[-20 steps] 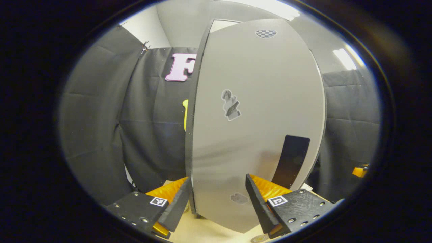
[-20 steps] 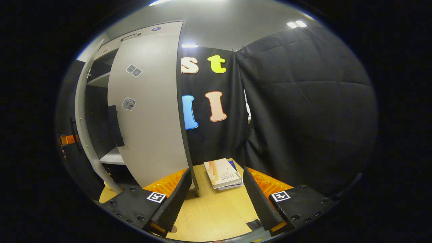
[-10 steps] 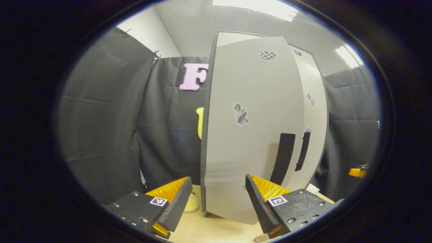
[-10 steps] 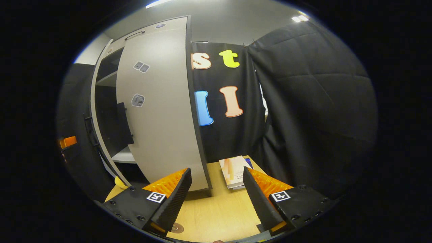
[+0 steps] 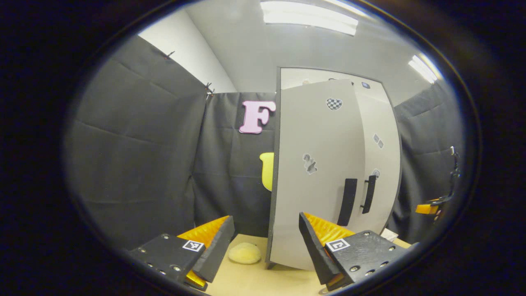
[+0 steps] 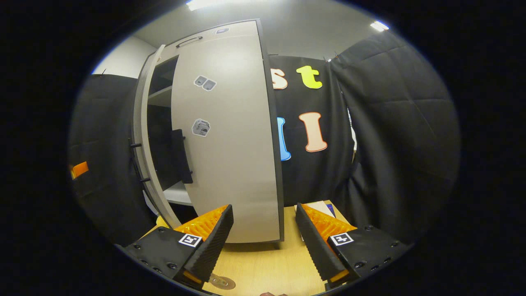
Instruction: Grasp the bottle in the cabinet with the left hand and place it on the coaster, then close the right door with the right hand and the left door with the left hand.
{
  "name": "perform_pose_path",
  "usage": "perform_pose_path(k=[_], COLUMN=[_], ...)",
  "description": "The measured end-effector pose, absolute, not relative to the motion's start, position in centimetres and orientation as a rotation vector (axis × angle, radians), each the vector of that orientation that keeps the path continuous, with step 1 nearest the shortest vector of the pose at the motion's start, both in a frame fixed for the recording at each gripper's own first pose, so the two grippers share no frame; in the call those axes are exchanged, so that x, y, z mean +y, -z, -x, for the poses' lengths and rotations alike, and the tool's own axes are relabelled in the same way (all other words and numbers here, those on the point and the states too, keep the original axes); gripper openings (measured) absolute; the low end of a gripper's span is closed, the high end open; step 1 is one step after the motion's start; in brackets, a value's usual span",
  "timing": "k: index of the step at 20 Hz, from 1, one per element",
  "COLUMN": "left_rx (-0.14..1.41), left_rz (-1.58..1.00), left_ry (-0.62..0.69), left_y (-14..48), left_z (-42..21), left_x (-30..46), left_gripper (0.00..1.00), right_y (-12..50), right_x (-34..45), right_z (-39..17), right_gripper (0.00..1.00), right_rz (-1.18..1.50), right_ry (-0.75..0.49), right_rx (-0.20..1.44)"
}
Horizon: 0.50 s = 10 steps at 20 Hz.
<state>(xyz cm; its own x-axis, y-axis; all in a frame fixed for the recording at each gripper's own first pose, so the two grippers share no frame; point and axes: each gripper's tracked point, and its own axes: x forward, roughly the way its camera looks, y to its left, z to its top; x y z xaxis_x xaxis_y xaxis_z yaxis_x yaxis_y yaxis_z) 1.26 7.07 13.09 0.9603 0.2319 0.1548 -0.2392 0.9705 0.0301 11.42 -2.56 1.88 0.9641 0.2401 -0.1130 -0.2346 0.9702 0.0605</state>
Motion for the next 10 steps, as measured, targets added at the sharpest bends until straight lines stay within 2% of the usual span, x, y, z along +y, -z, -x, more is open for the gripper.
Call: perform_pose_path(k=[10], left_rx=[-0.15], left_rz=[-0.067], left_ry=[-0.278], left_y=[-12.6], left_z=[2.4], left_x=[6.0], left_gripper=[0.89], right_y=[-1.2], right_x=[-2.1], right_z=[-11.0], right_gripper=[0.98], right_rz=[-0.028], right_ry=[-0.311], right_rx=[0.136])
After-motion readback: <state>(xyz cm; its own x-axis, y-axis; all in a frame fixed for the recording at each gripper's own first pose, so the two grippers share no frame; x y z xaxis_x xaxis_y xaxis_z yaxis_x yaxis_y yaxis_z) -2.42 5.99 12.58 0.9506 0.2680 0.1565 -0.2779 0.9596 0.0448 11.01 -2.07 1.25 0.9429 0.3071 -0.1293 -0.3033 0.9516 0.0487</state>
